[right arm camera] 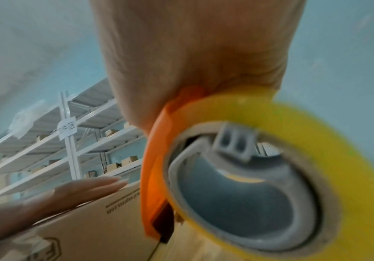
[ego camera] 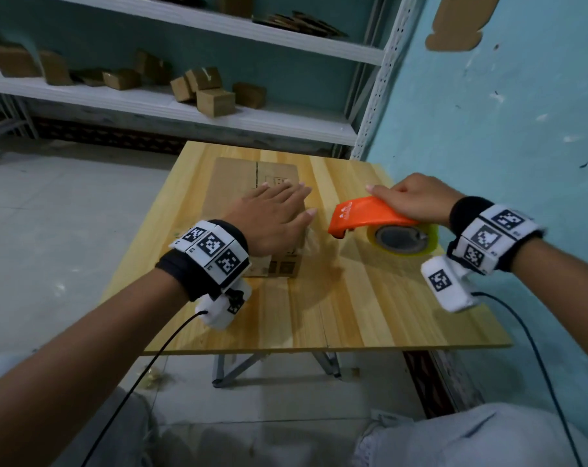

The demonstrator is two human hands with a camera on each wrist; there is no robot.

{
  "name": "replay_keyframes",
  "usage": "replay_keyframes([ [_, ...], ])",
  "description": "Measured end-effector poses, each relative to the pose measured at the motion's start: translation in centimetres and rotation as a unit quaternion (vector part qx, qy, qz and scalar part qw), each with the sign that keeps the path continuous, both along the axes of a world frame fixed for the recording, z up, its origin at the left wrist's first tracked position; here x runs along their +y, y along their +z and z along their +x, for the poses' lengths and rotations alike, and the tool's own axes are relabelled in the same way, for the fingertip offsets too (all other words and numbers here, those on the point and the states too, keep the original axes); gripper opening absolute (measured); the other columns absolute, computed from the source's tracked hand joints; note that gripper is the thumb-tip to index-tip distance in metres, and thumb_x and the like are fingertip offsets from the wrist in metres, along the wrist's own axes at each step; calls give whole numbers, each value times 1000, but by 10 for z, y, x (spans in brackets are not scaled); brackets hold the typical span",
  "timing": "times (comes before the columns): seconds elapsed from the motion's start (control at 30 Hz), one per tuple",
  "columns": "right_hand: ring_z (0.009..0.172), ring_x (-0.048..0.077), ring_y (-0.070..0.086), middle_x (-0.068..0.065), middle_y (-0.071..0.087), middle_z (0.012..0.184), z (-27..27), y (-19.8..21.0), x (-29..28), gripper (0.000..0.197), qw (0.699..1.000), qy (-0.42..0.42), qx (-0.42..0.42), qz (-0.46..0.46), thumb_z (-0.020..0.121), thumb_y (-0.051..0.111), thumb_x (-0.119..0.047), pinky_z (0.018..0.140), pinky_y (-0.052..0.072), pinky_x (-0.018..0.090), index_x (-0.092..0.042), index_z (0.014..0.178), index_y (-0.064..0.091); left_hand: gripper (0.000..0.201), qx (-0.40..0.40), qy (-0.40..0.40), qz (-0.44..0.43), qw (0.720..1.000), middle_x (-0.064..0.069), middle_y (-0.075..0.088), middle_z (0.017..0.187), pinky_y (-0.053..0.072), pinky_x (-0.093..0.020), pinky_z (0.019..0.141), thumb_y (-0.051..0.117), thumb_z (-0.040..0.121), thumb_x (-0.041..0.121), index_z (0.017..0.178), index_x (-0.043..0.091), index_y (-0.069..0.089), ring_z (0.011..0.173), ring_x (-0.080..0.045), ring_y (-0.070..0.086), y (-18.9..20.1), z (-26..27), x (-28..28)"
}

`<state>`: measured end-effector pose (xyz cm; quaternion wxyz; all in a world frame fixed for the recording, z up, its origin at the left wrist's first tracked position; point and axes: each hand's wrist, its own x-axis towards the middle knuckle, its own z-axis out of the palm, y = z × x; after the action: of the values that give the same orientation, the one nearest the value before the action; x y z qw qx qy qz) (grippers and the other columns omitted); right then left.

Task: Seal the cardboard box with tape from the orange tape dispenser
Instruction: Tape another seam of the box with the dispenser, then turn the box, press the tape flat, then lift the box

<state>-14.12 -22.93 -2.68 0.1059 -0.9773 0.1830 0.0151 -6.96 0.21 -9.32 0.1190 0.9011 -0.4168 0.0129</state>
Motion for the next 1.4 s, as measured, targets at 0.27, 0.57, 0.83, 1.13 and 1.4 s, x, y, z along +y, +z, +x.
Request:
replay_keyframes([
  [0.27, 82, 17, 52, 5, 59, 99, 10, -35, 12, 31, 996, 7, -25, 83, 102, 41, -39, 65, 38, 29, -12, 108, 56, 43, 93, 25, -206, 974, 1, 36, 147, 29, -24, 91, 38, 101, 37, 142, 23, 36, 129, -15, 37, 18, -1, 5],
  [0.57, 86, 19, 56, 10, 61, 120, 23, -74, 28, 43, 999, 8, -34, -36, 102, 46, -40, 63, 42, 27, -12, 134, 44, 35, 43, 28, -168, 984, 3, 39, 145, 29, -23, 93, 43, 99, 28, 134, 22, 50, 130, -14, 37, 26, 6, 22],
  [0.83, 89, 19, 53, 10, 62, 125, 28, -78, 28, 44, 998, 23, -31, -41, 101, 49, -41, 72, 41, 30, -14, 135, 46, 33, 21, 38, -155, 987, 0, 47, 140, 30, -24, 98, 48, 97, 23, 129, 19, 57, 128, -17, 42, 35, 17, 52],
  [1.13, 119, 27, 47, 12, 52, 128, 29, -73, 36, 43, 981, 54, -186, -6, 100, 45, -44, 95, 40, 36, -11, 129, 48, 40, 66, 62, -108, 990, 9, 29, 154, 28, -35, 108, 40, 101, 33, 140, 32, 45, 139, -17, 30, 25, 20, 68],
  [1.4, 120, 5, 48, -6, 54, 132, 26, -59, 80, 35, 917, 201, -234, 252, 108, 35, -31, 89, 35, 6, -21, 136, 54, 40, 65, 27, -80, 994, 9, 32, 154, 24, -38, 112, 35, 102, 35, 142, 33, 41, 142, -15, 25, 9, 16, 42],
])
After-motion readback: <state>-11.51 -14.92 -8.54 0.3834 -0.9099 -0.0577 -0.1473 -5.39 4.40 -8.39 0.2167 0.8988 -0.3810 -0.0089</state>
